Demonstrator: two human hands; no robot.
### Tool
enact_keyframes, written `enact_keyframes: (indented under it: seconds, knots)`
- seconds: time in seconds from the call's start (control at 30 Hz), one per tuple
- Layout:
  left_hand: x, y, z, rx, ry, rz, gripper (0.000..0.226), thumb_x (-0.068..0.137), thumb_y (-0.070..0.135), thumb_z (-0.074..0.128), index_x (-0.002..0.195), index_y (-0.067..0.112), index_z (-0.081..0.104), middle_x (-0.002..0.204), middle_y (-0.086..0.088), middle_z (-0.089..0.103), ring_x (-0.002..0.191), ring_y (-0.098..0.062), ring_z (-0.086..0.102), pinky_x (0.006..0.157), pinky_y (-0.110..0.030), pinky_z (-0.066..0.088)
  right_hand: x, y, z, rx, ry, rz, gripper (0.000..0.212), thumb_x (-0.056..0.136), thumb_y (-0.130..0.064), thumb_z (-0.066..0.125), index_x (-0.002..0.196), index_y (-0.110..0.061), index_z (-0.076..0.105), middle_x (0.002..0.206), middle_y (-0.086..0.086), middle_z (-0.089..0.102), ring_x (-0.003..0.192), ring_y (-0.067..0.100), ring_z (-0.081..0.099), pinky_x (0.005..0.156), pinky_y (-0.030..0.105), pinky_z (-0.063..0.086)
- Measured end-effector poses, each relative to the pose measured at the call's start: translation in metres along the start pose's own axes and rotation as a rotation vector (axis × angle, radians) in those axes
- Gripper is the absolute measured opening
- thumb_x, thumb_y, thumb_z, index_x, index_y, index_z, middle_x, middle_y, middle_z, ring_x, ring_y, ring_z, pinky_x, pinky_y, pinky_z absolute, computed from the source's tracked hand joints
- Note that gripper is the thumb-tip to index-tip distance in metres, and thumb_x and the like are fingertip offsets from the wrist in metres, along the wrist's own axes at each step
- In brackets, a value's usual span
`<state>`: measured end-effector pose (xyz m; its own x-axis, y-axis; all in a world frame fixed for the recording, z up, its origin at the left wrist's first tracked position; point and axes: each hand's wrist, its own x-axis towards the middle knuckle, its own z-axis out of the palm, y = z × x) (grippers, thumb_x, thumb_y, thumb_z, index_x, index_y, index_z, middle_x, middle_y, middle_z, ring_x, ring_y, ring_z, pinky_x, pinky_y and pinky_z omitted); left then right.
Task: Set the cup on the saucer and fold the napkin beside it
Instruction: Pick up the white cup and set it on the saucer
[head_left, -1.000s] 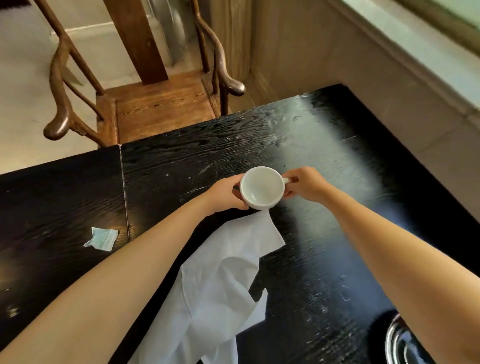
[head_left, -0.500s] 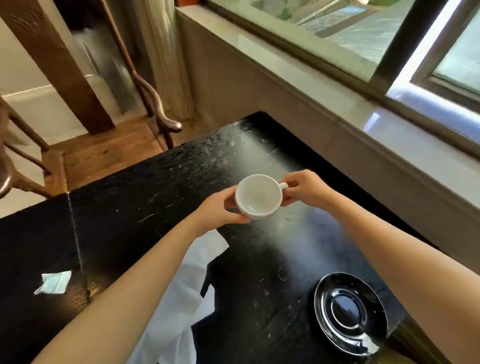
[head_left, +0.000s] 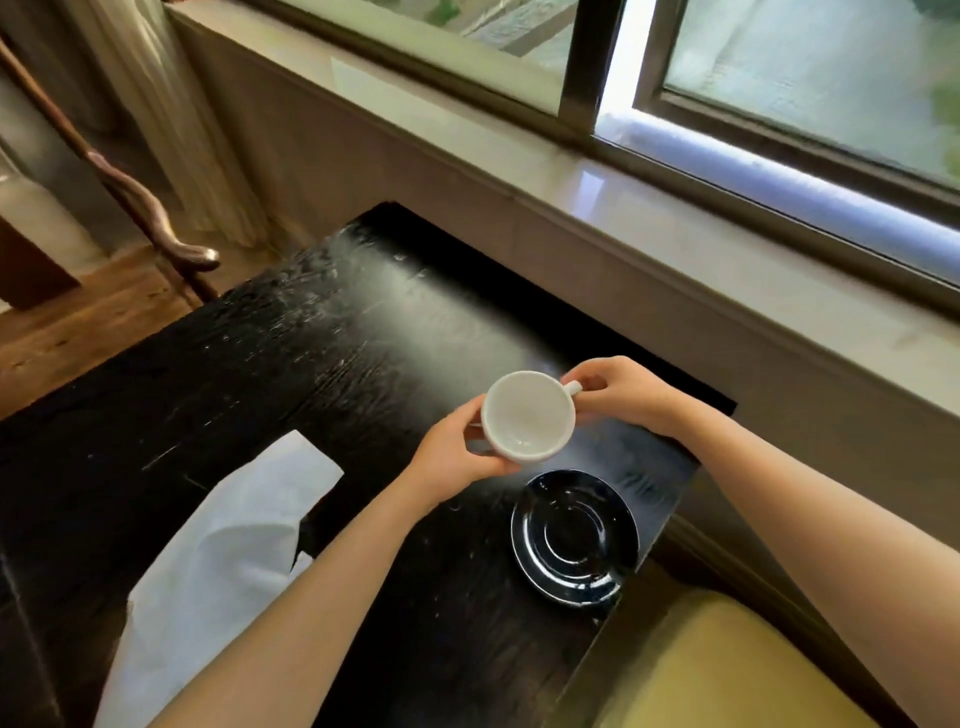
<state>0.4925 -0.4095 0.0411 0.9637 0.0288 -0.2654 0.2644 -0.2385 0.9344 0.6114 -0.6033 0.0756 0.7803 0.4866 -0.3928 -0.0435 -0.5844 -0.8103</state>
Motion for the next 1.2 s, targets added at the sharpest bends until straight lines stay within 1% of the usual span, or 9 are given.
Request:
enact_keyframes:
  seconds: [0.2,0.33,0.4,0.5,0.63,0.77,0.93,1.1,1.2]
  knots:
    - [-0.007,-0.032,0.048,-0.009,-0.011,-0.077,0.075,0.061,0.005,0.082,0.126,0.030,0.053,0.118,0.006,0.063,0.111,-0.010,0.059,0.098,-0.041,0.050,-0.027,0.058,-0.003,0.201,-0.128,0.078,0.025,0.089,-0.008,0.058,0.113,-0.001,0.064,0.110,0.015,0.069,0.096,0.019,0.068,0.079,0.018,0.056]
    - [-0.016,-0.049,0.073,0.016,-0.011,-0.125,0.072,0.063,0.005,0.082,0.116,0.041,0.049,0.112,0.015,0.060,0.111,-0.010,0.056,0.095,-0.034,0.050,-0.038,0.089,0.009,0.218,-0.112,0.131,0.029,0.092,-0.018,0.056,0.117,-0.005,0.063,0.112,0.015,0.069,0.100,0.020,0.068,0.078,0.017,0.056]
    - [-0.020,-0.056,0.082,0.037,-0.013,-0.140,0.072,0.064,0.006,0.082,0.118,0.039,0.048,0.110,0.018,0.057,0.110,-0.008,0.055,0.093,-0.029,0.048,-0.042,0.102,0.015,0.207,-0.101,0.145,0.029,0.092,-0.019,0.056,0.116,-0.005,0.063,0.112,0.014,0.069,0.099,0.020,0.068,0.078,0.018,0.056]
    - [-0.024,-0.061,0.092,0.062,-0.020,-0.173,0.072,0.068,0.007,0.080,0.127,0.031,0.047,0.114,0.014,0.054,0.109,-0.007,0.052,0.090,-0.025,0.045,-0.044,0.115,0.021,0.208,-0.087,0.151,0.026,0.090,-0.020,0.059,0.112,-0.006,0.066,0.111,0.014,0.069,0.099,0.022,0.068,0.088,0.029,0.056]
    - [-0.029,-0.066,0.102,0.098,-0.008,-0.190,0.072,0.068,0.010,0.080,0.130,0.027,0.046,0.119,0.009,0.055,0.112,-0.010,0.052,0.098,-0.033,0.048,-0.045,0.123,0.025,0.229,-0.067,0.151,0.028,0.090,-0.018,0.059,0.111,-0.002,0.064,0.112,0.017,0.067,0.099,0.024,0.068,0.083,0.023,0.057]
    - [-0.031,-0.067,0.109,0.131,0.005,-0.177,0.072,0.067,0.011,0.081,0.130,0.024,0.047,0.116,0.010,0.054,0.110,-0.010,0.052,0.097,-0.033,0.048,-0.045,0.126,0.028,0.181,-0.038,0.152,0.027,0.090,-0.019,0.059,0.110,-0.002,0.065,0.111,0.015,0.067,0.098,0.023,0.067,0.078,0.019,0.056]
    - [-0.032,-0.068,0.112,0.168,0.004,-0.175,0.070,0.066,0.011,0.081,0.127,0.021,0.048,0.116,0.007,0.055,0.110,-0.012,0.052,0.098,-0.038,0.049,-0.044,0.127,0.030,0.133,-0.008,0.154,0.028,0.091,-0.019,0.057,0.113,-0.004,0.065,0.111,0.012,0.068,0.086,0.016,0.067,0.069,0.012,0.055]
    - [-0.033,-0.067,0.115,0.192,0.005,-0.169,0.069,0.067,0.013,0.081,0.127,0.020,0.048,0.115,0.008,0.054,0.110,-0.011,0.051,0.097,-0.033,0.047,-0.044,0.130,0.029,0.086,0.063,0.156,0.025,0.089,-0.016,0.060,0.111,-0.005,0.068,0.108,0.009,0.070,0.077,0.007,0.068,0.059,0.006,0.052]
    - [-0.034,-0.068,0.118,0.204,0.009,-0.164,0.069,0.067,0.015,0.081,0.128,0.020,0.047,0.120,0.004,0.056,0.112,-0.012,0.051,0.099,-0.036,0.047,-0.045,0.132,0.029,0.060,0.078,0.149,0.025,0.089,-0.018,0.061,0.110,-0.007,0.069,0.105,0.008,0.071,0.077,0.007,0.069,0.059,0.005,0.051]
